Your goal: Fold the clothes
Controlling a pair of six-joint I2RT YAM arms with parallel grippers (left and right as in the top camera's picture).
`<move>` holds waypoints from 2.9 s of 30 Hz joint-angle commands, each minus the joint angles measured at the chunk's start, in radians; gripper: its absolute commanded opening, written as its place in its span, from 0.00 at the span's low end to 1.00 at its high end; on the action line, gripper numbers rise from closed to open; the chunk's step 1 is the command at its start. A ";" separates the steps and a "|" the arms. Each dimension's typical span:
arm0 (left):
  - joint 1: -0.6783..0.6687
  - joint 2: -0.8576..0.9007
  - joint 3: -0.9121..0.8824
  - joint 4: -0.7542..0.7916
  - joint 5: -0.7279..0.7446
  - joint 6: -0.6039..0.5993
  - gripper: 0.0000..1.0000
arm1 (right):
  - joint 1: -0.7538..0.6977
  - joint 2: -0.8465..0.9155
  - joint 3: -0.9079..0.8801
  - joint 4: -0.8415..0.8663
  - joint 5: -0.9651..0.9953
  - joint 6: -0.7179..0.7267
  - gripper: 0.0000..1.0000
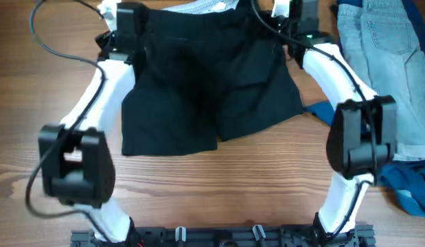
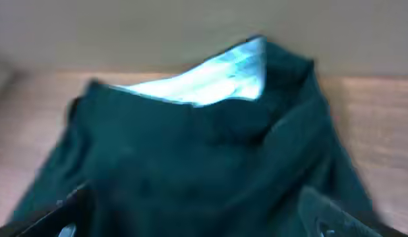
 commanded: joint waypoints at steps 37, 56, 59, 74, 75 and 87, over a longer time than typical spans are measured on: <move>0.095 0.230 0.003 -0.220 0.331 0.159 0.37 | 0.118 -0.082 0.004 -0.683 0.182 0.066 0.77; 0.092 0.285 0.007 -0.244 0.328 0.193 0.04 | 0.118 -0.082 0.004 -0.692 0.182 0.047 0.77; 0.105 0.208 0.088 -0.340 0.325 0.218 0.04 | 0.118 -0.082 0.004 -0.690 0.182 0.047 0.77; 0.384 0.036 0.129 -0.462 0.367 0.209 1.00 | 0.121 -0.082 0.004 -0.690 0.114 -0.002 0.75; 0.381 0.022 0.129 -0.468 0.372 0.177 1.00 | 0.123 -0.082 0.004 -0.692 0.081 -0.014 0.70; 0.354 -0.379 0.129 -0.647 0.692 0.082 1.00 | 0.275 -0.077 -0.267 -0.549 0.103 0.050 0.04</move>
